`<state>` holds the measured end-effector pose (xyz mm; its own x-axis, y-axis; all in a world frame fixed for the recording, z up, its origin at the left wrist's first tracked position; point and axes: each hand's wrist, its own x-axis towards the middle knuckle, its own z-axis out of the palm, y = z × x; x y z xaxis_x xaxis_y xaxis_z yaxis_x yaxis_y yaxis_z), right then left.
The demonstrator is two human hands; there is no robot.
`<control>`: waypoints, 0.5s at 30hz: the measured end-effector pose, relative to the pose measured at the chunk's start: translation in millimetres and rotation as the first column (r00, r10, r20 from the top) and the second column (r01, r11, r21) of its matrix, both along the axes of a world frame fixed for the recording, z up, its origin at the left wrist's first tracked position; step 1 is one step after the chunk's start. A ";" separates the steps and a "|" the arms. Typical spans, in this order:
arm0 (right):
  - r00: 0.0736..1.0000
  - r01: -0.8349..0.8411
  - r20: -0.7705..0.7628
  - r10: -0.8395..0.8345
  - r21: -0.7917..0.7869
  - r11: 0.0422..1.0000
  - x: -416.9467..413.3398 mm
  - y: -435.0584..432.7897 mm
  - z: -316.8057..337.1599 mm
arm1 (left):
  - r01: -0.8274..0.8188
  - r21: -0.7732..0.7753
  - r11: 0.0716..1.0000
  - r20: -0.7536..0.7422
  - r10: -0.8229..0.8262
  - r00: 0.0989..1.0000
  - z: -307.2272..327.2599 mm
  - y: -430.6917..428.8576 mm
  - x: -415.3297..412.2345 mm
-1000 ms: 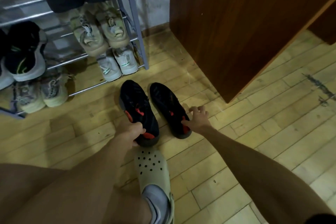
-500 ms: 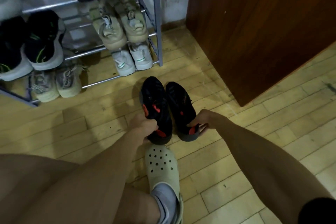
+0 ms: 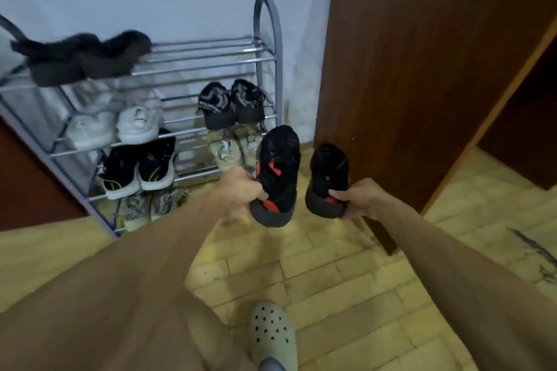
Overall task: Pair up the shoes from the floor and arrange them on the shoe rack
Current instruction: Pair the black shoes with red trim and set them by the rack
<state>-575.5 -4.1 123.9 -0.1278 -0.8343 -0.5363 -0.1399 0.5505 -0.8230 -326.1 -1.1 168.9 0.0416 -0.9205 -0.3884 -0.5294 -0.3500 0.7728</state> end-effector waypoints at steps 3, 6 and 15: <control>0.998 0.063 0.006 -0.063 -0.157 0.986 4.9 -10.6 48.2 | -0.001 -0.113 0.994 -0.046 -0.004 0.999 55.4 -0.1 2.6; 0.995 0.069 -0.051 -0.087 -0.289 0.955 14.0 -23.5 93.0 | -0.036 -0.219 0.975 -0.126 0.009 0.992 103.0 -2.0 11.5; 0.940 -0.144 -0.332 -0.075 -0.588 0.796 59.2 -90.7 198.9 | -0.292 -0.325 0.899 -0.359 0.168 0.918 186.0 -46.7 66.5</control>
<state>-516.3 -94.8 322.8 -0.1651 -0.9767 0.1370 -0.4643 -0.0456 -0.8845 -259.6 -47.7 354.8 0.2029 -0.9776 -0.0555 -0.1762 -0.0922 0.9800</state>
